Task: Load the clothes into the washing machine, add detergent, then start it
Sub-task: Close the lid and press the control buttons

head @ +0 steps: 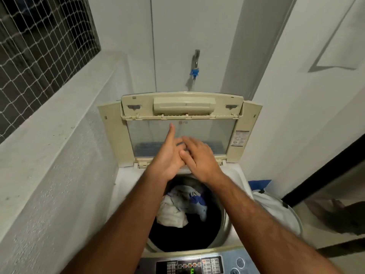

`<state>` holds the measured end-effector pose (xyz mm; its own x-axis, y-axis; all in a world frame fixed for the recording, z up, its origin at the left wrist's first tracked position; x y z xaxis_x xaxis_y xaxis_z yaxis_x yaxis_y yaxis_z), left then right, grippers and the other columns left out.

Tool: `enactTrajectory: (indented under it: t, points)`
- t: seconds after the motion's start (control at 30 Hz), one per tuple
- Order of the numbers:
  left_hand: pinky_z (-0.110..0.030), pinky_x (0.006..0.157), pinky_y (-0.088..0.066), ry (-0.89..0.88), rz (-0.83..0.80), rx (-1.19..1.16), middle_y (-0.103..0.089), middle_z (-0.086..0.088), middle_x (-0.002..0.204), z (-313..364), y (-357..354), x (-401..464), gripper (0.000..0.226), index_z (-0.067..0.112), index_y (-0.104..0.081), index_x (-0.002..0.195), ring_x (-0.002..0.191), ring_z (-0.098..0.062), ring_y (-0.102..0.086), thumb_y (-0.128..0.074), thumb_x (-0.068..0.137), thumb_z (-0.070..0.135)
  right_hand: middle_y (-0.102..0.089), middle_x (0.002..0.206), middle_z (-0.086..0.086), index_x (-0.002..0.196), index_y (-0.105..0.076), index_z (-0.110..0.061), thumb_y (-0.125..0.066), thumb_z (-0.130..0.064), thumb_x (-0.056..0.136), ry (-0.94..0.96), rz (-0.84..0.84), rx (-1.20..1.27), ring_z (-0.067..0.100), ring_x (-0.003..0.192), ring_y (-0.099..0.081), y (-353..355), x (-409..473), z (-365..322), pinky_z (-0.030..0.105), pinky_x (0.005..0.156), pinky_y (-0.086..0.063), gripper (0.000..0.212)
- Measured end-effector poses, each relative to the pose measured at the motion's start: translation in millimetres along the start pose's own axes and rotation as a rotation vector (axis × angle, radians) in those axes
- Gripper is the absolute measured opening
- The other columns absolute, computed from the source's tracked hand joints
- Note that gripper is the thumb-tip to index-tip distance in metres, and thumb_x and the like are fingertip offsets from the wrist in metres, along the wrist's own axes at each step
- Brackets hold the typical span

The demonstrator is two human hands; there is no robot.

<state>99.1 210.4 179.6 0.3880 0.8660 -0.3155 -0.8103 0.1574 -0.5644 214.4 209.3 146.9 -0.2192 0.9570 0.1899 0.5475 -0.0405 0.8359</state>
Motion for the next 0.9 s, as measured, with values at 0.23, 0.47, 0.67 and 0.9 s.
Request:
enactTrajectory:
  t: [0.23, 0.47, 0.67, 0.9]
  points:
    - [-0.026, 0.085, -0.051, -0.875, 0.366, 0.970, -0.068, 0.011, 0.103, 85, -26, -2, 0.023, 0.025, -0.066, 0.108, 0.096, -0.003, -0.062, -0.058, 0.091, 0.037, -0.062, 0.113, 0.008, 0.116, -0.065, -0.011, -0.061, -0.033, 0.088, 0.079, 0.539, -0.066, 0.023, 0.105, -0.057, 99, 44, -30, 0.032, 0.088, -0.046, 0.036]
    - [-0.042, 0.108, -0.035, -0.741, 0.424, 1.644, -0.048, -0.005, 0.144, 145, -17, 44, 0.057, 0.019, -0.044, 0.140, 0.132, -0.024, -0.043, -0.040, 0.096, 0.053, -0.047, 0.148, 0.011, 0.145, -0.041, -0.014, -0.037, -0.049, 0.100, -0.046, 0.172, -0.333, 0.029, 0.138, -0.037, 122, 108, -25, 0.047, 0.114, -0.030, 0.057]
    - [-0.044, 0.101, -0.036, -0.776, 0.433, 1.873, -0.060, -0.007, 0.127, 135, 3, 52, 0.055, 0.017, -0.050, 0.133, 0.115, -0.026, -0.053, -0.035, 0.095, 0.054, -0.061, 0.125, 0.009, 0.128, -0.057, -0.017, -0.031, -0.047, 0.101, -0.038, 0.229, -0.364, 0.027, 0.116, -0.052, 113, 106, -16, 0.045, 0.104, -0.035, 0.048]
    - [-0.041, 0.090, -0.039, -0.782, 0.475, 1.853, -0.064, -0.004, 0.109, 128, 1, 42, 0.049, 0.018, -0.057, 0.118, 0.100, -0.024, -0.054, -0.035, 0.095, 0.056, -0.065, 0.091, 0.002, 0.097, -0.065, -0.017, -0.031, -0.055, 0.098, -0.085, 0.337, -0.354, 0.020, 0.087, -0.055, 108, 99, -21, 0.040, 0.089, -0.043, 0.051]
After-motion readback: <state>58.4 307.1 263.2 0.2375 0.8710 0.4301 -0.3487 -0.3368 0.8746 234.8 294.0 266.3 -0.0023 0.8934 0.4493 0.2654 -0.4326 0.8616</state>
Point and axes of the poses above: each hand's wrist, its own x-axis towards the middle knuckle, its own y-axis out of the back of the hand, z = x × y, the point moved 3 cm from there along x, towards the middle knuckle
